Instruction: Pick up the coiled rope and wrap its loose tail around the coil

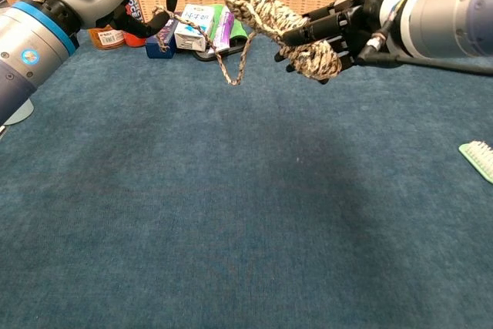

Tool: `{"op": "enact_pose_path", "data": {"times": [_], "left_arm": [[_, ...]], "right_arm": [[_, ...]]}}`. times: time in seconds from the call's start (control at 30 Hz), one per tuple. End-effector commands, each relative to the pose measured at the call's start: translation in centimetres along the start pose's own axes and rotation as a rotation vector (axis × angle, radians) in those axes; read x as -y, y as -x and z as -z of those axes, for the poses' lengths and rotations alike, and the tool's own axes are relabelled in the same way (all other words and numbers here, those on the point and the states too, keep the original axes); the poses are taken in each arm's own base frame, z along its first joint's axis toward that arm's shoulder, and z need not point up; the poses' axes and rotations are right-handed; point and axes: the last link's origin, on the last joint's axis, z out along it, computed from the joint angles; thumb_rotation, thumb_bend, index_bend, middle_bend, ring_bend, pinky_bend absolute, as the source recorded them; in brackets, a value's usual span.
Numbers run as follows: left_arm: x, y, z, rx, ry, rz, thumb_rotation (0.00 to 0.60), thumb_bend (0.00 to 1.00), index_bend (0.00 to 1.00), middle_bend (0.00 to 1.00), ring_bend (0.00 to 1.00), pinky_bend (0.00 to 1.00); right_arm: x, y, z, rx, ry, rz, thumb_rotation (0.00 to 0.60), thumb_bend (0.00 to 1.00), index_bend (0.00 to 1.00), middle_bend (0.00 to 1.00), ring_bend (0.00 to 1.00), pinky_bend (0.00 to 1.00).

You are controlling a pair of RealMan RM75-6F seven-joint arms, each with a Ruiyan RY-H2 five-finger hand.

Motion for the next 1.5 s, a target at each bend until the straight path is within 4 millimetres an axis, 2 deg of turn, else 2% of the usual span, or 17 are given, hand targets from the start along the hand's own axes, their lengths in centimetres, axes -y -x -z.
{"op": "enact_pose_path", "data": {"times": [0.03, 0.5, 0.57, 0.63, 1.2, 1.27, 1.5], "left_arm": [[0.0, -0.1, 0.4, -0.003, 0.013, 0.003, 0.600, 0.40, 0.60, 0.00, 0.00, 0.00], [-1.7, -0.9, 1.7, -0.005, 0.076, 0.068, 0.600, 0.40, 0.60, 0.00, 0.00, 0.00], [-3.1, -1.7, 1.7, 0.008, 0.054, 0.208, 0.600, 0.40, 0.60, 0.00, 0.00, 0.00], [-4.0, -2.7, 1.4, 0.005, 0.051, 0.247, 0.600, 0.40, 0.60, 0.00, 0.00, 0.00], [-9.5, -7.7, -1.0, 0.017, 0.018, 0.442, 0.600, 0.40, 0.60, 0.00, 0.00, 0.00], [-10.7, -9.1, -1.5, 0.002, 0.021, 0.488, 0.600, 0.40, 0.60, 0.00, 0.00, 0.00], [-11.7, -10.6, -2.2, -0.009, 0.009, 0.507, 0.600, 0.40, 0.60, 0.00, 0.00, 0.00]], "right_arm": [[0.8, 0.2, -0.9, -0.065, 0.011, 0.018, 0.600, 1.00, 0.71, 0.46, 0.37, 0.69], [-0.5, -0.6, -3.7, -0.217, 0.120, 0.060, 0.600, 1.00, 0.71, 0.47, 0.38, 0.69], [-1.0, -0.9, -4.3, -0.272, 0.124, 0.146, 0.600, 1.00, 0.72, 0.47, 0.38, 0.68], [-1.2, -0.7, -4.6, -0.298, 0.121, 0.186, 0.600, 1.00, 0.72, 0.48, 0.38, 0.67], [-2.2, 1.6, -5.4, -0.310, 0.091, 0.345, 0.600, 1.00, 0.73, 0.49, 0.39, 0.69], [-2.6, 2.0, -5.6, -0.315, 0.086, 0.408, 0.600, 1.00, 0.73, 0.49, 0.39, 0.69], [-3.2, 2.1, -6.0, -0.328, 0.090, 0.483, 0.600, 1.00, 0.74, 0.49, 0.39, 0.69]]}}
